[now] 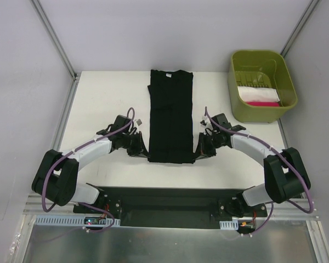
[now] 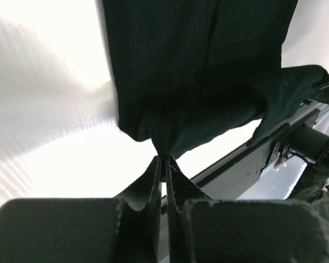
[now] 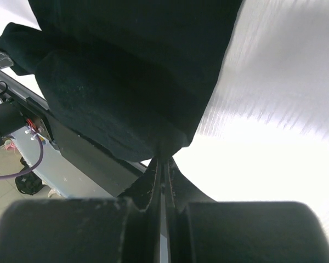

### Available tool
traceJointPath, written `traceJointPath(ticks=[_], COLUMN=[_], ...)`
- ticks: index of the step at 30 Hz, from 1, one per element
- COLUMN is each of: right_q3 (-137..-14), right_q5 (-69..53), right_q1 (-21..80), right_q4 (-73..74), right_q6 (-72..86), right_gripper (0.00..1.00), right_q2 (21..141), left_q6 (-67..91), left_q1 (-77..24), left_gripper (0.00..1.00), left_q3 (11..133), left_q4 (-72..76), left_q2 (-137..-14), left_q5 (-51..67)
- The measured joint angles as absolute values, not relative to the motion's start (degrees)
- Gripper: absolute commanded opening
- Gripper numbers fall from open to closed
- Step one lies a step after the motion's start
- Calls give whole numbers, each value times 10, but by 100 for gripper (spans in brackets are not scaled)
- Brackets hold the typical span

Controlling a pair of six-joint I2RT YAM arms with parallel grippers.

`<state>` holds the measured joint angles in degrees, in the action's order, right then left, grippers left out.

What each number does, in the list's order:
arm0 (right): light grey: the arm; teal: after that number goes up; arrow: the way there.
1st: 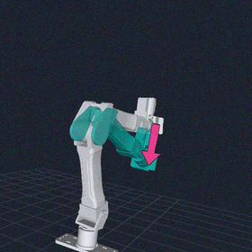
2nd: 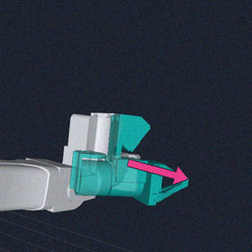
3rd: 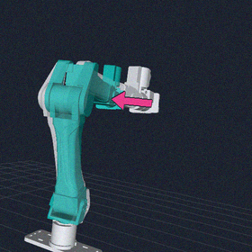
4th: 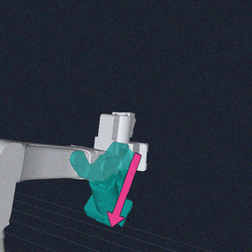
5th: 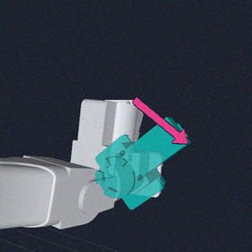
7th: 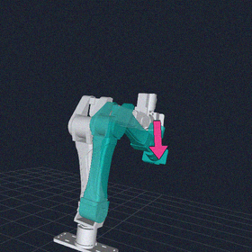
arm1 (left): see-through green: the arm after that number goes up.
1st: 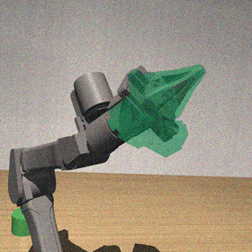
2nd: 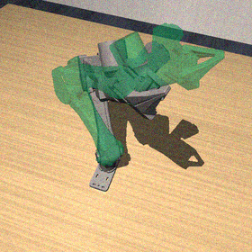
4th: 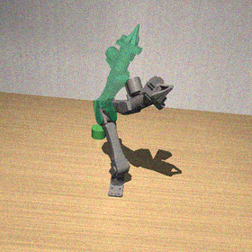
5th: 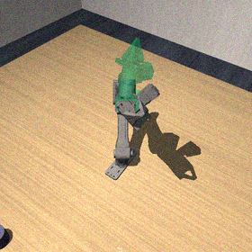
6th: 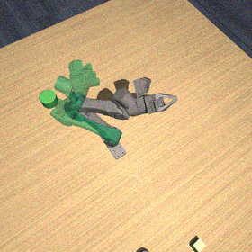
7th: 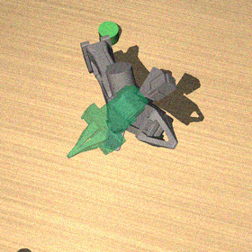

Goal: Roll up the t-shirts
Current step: Roll the T-shirt to the center of the board.

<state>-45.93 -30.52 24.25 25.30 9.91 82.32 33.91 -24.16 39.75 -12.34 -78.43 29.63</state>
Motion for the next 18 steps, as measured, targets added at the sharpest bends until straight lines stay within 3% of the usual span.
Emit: traceJointPath(ticks=[14,17,18], right_q3=[-523,-531,-531], right_q5=[-302,-300,-299], right_q1=[242,242,242], right_q4=[245,242,242], right_q6=[87,85,84], right_gripper=[2,8,20], right_q2=[895,910,914], left_q6=[350,349,349], left_q1=[-208,-204,-202], left_gripper=[1,5,11], left_q3=[424,442,446], left_q4=[-90,-87,-87], left_q2=[-856,-868,-872], left_q5=[291,289,289])
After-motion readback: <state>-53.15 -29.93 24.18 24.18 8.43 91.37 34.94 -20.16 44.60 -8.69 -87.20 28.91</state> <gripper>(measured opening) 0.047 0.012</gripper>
